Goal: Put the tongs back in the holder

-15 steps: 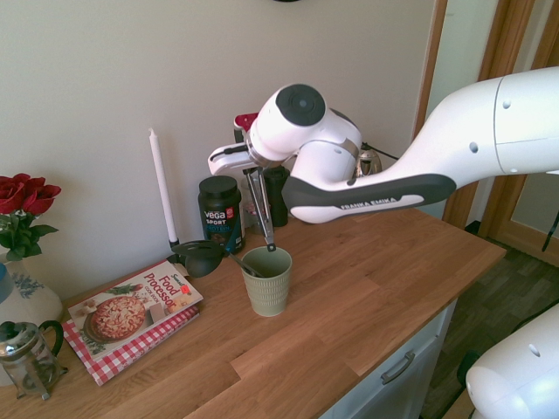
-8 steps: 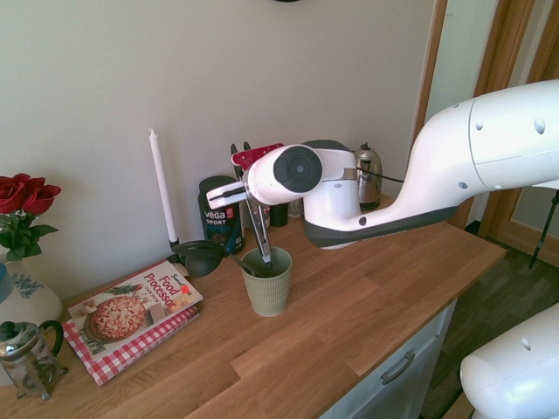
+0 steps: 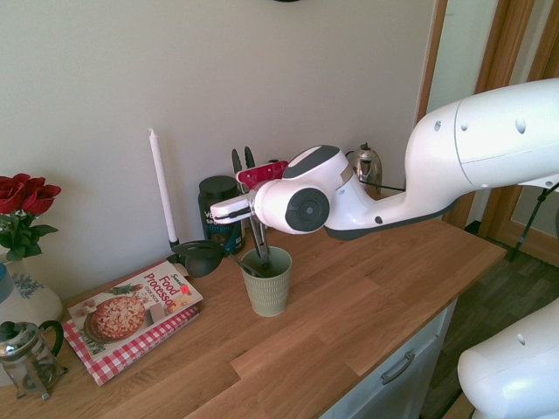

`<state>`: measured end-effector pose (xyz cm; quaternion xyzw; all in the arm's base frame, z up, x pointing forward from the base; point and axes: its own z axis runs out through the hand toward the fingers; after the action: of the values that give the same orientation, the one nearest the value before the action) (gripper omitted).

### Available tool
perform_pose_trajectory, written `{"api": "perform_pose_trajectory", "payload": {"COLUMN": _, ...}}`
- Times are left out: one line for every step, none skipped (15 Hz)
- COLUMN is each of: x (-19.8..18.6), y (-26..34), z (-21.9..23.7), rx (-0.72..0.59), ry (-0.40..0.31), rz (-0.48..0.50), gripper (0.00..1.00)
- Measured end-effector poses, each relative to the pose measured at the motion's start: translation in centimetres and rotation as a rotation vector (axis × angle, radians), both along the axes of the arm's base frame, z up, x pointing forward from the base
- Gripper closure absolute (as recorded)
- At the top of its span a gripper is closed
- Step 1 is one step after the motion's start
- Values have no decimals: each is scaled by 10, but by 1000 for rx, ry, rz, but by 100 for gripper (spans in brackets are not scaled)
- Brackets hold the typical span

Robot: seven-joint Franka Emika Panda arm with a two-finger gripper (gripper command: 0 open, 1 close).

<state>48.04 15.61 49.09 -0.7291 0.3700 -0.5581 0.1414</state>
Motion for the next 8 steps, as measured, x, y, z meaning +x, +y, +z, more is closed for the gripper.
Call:
{"api": "perform_pose_trajectory", "payload": {"x": 1, "y": 3, "z": 0, "rx": -1, "ry": 3, "rz": 7, "gripper": 100}}
{"api": "perform_pose_trajectory", "payload": {"x": 1, "y": 5, "z": -2, "rx": -4, "ry": 5, "rz": 13, "gripper": 100}}
{"api": "perform_pose_trajectory", "payload": {"x": 1, "y": 7, "z": -4, "rx": -8, "ry": 7, "rz": 18, "gripper": 100}}
{"api": "perform_pose_trajectory", "payload": {"x": 0, "y": 10, "z": -5, "rx": -11, "ry": 7, "rz": 21, "gripper": 100}}
{"api": "perform_pose_trajectory", "payload": {"x": -1, "y": 12, "z": -6, "rx": -13, "ry": 8, "rz": 23, "gripper": 100}}
{"api": "perform_pose_trajectory", "payload": {"x": -2, "y": 15, "z": -8, "rx": -16, "ry": 9, "rz": 25, "gripper": 100}}
{"api": "perform_pose_trajectory", "payload": {"x": -2, "y": 17, "z": -10, "rx": -18, "ry": 11, "rz": 26, "gripper": 100}}
{"api": "perform_pose_trajectory", "payload": {"x": -3, "y": 20, "z": -11, "rx": -20, "ry": 13, "rz": 28, "gripper": 100}}
